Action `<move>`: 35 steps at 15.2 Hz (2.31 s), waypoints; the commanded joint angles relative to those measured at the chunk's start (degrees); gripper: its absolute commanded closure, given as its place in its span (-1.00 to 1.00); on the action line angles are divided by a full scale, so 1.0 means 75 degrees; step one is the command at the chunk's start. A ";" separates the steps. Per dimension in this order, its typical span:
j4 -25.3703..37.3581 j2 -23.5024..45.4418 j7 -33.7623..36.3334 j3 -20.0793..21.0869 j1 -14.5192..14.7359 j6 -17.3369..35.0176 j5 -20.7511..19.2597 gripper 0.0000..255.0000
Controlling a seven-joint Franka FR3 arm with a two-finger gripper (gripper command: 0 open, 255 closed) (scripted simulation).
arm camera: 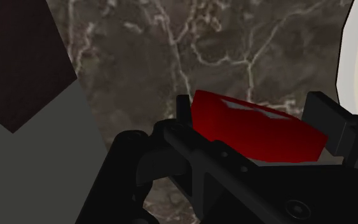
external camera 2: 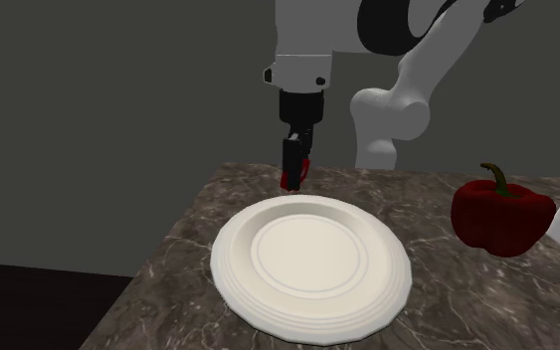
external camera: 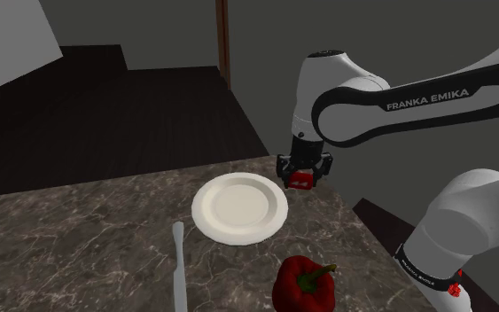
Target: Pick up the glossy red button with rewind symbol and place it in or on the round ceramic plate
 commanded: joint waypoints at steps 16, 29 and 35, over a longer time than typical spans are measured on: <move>0.0649 -0.0258 0.0018 -0.0253 -0.0041 -0.0906 -0.0180 1.00; 0.2129 0.0439 0.0784 0.0266 -0.0128 -0.1559 -0.0226 1.00; 0.3394 0.1853 0.2006 0.1471 -0.0365 -0.1246 -0.0436 1.00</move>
